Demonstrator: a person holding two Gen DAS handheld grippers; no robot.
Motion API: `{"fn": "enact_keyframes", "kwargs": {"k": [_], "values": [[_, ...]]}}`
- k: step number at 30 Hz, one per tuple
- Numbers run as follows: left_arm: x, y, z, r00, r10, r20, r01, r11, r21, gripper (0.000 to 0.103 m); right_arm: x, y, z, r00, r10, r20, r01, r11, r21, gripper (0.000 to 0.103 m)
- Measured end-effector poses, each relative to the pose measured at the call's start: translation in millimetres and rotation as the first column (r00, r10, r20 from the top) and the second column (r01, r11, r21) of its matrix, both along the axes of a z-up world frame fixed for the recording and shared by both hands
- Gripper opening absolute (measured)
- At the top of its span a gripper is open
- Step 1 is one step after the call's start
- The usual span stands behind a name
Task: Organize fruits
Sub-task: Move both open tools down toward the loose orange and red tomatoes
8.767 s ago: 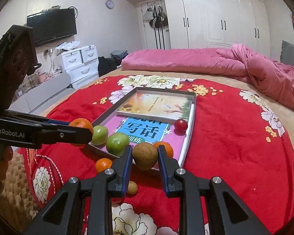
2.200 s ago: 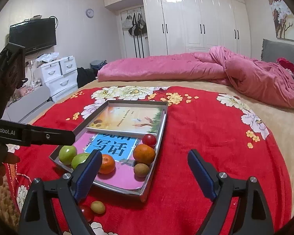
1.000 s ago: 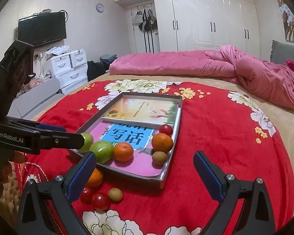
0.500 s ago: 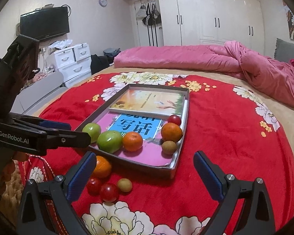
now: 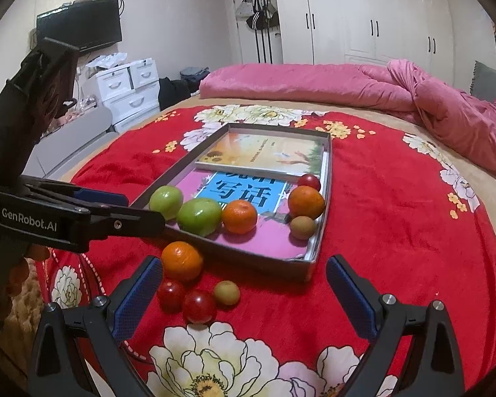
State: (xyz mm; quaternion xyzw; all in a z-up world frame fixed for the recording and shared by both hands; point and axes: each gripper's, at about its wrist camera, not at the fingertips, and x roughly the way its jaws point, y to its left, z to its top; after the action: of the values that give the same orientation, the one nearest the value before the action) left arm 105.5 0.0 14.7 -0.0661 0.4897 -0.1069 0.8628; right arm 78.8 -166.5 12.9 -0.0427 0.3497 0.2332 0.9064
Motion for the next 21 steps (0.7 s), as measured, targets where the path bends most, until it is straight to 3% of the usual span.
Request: {"fn": "enact_keyframes", "kwargs": {"k": [21], "values": [[-4,4,-17,0.999,-0.01,-0.051,0.01,1.0,0.003,0.081,-12,11,-16,0.997,0.018,-0.077,-0.021,0.999,-0.042,0.1]]}}
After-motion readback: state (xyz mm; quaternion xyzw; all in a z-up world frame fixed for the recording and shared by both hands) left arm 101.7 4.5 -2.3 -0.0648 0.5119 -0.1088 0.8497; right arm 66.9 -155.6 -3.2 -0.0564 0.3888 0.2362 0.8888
